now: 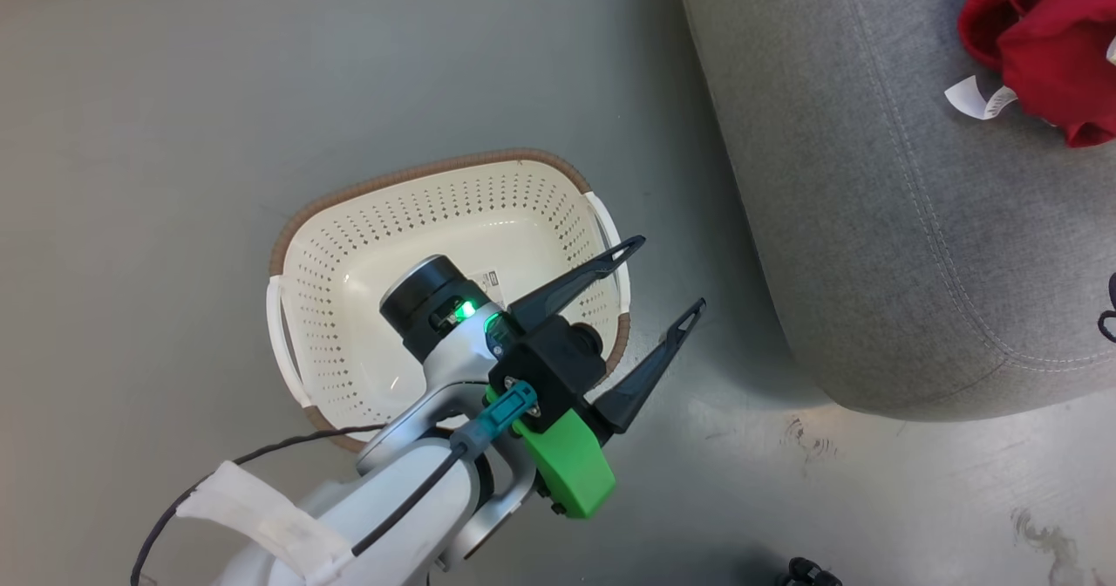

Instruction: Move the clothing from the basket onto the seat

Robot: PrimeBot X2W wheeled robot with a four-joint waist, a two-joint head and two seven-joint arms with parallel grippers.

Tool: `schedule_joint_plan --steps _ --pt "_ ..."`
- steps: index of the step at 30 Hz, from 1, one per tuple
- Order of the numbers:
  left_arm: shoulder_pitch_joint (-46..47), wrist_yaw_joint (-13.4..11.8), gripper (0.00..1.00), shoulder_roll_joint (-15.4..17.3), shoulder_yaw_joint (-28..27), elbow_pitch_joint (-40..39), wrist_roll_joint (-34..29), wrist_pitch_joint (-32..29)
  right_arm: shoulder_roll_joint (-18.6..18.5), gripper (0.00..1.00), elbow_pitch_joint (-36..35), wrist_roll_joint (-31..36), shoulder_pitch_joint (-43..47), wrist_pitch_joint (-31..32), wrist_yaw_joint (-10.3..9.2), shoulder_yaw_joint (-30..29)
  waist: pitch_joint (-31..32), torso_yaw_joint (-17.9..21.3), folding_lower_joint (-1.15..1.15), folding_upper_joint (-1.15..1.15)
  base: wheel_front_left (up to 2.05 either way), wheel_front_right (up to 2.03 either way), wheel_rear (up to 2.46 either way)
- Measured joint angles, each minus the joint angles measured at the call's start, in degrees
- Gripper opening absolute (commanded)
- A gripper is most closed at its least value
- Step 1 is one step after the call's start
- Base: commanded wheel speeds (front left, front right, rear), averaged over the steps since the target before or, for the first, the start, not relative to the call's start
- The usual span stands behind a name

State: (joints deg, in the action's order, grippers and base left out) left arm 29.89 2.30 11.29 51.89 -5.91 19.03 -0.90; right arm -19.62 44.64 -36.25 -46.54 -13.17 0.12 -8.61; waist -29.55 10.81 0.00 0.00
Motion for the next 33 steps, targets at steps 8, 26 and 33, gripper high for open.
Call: schedule_joint_plan --steps 8,26,33 --pt "0.01 0.71 1.0 -0.2 0.07 1.82 0.44 1.71 -0.45 1.0 2.04 2.43 0.32 -0.69 1.99 2.13 2.1 -0.1 0.0 0.0 0.0 0.0 0.0" --pt "-2.18 -1.11 1.0 -1.13 -3.81 5.61 2.42 6.54 1.86 1.0 -3.3 6.7 11.65 -1.25 4.69 3.13 9.87 -1.42 0.0 0.0 0.0 0.0 0.0" --pt "-5.19 -3.87 1.0 -1.21 -6.5 7.45 4.72 8.14 5.44 1.0 -9.38 9.26 17.78 -1.25 5.66 5.17 13.48 -2.58 0.0 0.0 0.0 0.0 0.0"
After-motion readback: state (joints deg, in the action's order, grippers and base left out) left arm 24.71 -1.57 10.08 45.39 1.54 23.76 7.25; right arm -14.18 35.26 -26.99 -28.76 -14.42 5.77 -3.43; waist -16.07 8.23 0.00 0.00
